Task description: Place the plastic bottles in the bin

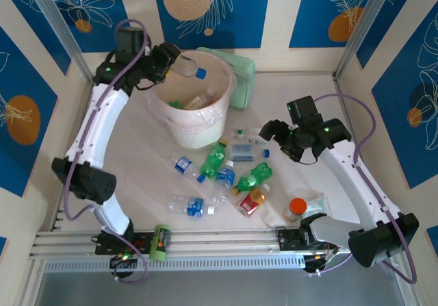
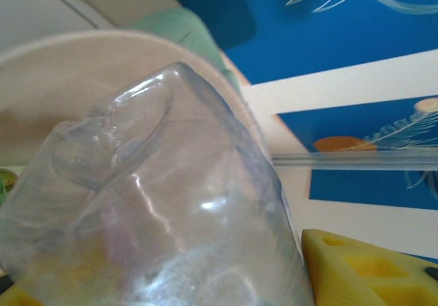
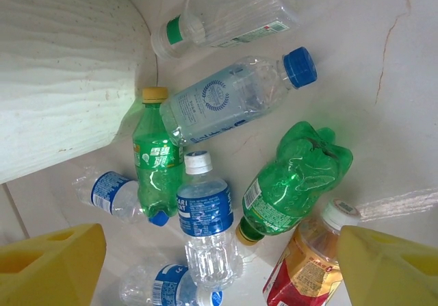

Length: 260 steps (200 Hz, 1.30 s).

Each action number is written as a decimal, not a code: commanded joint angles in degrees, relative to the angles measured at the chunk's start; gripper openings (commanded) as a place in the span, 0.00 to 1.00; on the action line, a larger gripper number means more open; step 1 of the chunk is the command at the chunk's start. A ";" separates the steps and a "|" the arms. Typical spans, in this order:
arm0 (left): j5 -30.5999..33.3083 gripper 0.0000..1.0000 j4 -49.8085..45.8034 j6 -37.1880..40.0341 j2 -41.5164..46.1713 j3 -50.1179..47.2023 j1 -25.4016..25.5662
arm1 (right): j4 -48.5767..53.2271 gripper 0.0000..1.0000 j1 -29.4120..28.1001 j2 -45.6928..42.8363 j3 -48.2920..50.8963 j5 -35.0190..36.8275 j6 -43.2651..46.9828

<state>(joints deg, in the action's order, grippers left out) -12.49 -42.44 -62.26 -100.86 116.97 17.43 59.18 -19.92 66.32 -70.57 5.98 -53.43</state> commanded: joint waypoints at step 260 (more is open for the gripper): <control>9.88 0.78 -9.55 32.33 32.42 -37.44 10.78 | -0.89 0.98 5.59 40.71 -24.75 1.87 19.74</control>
<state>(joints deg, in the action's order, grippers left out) -3.92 -52.40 -29.52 -69.25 83.42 28.53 56.38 -14.13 104.12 -91.96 6.52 -36.34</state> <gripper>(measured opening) 0.780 0.973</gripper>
